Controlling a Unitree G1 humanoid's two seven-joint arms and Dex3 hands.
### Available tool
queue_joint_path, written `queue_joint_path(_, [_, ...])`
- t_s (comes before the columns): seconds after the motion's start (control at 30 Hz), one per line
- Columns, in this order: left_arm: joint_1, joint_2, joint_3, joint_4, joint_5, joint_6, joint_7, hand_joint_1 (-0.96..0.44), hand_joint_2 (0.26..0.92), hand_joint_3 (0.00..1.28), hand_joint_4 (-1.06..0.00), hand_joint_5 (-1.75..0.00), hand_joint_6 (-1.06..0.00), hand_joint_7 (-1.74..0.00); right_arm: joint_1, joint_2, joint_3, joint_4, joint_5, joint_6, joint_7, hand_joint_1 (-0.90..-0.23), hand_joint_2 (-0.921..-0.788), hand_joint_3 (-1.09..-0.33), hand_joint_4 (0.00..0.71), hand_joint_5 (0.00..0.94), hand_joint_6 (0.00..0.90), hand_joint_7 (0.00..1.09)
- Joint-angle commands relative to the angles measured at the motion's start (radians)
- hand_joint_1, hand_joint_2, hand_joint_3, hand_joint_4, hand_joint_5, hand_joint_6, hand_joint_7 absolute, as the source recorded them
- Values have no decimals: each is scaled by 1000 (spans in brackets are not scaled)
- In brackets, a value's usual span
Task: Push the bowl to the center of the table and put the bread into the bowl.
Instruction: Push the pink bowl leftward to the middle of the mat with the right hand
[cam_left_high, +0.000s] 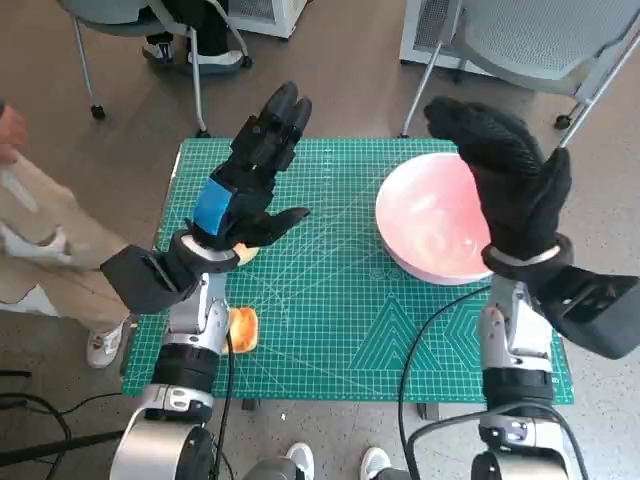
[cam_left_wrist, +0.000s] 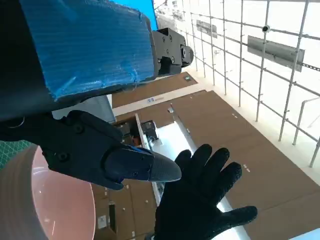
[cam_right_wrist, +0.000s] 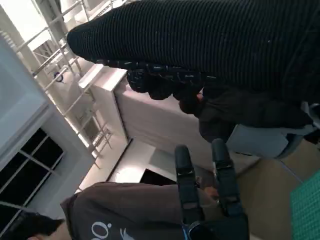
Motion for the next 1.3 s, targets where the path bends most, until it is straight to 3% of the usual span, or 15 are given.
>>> queue_joint_path(0.03, [-13, -8, 5, 14, -9, -7, -8, -528, 921, 210, 0, 0, -83, -105, -21, -38, -38, 94, 12, -8, 19, -631, -921, -733, 259, 2, 93, 551])
queue_joint_path(0.17, [-15, -8, 10, 19, -17, -4, -15, -529, 921, 210, 0, 0, -85, -107, -62, -76, -68, 216, -25, -52, -6, -623, -921, -737, 262, 4, 97, 544])
queue_joint_path(0.37, [-12, -8, 14, 16, -23, -1, -21, -527, 921, 211, -1, 0, -85, -110, -127, -148, -107, 413, -87, -92, -91, -625, -921, -750, 263, 2, 110, 490])
queue_joint_path(0.67, [-12, -9, 22, 23, -35, 1, -35, -525, 921, 211, -1, -1, -85, -112, -215, -202, -164, 630, -86, -22, -184, -638, -921, -752, 242, 0, 98, 449])
queue_joint_path(0.97, [-10, -7, 30, 20, -56, 15, -56, -522, 921, 206, -4, -2, -87, -115, -230, -220, -198, 721, -92, 59, -221, -617, -921, -788, 233, 0, 129, 342])
queue_joint_path(1.3, [-6, -4, 37, 11, -68, 35, -66, -523, 921, 200, -8, -3, -87, -116, -216, -241, -192, 775, -135, 124, -286, -581, -921, -856, 230, 4, 176, 289])
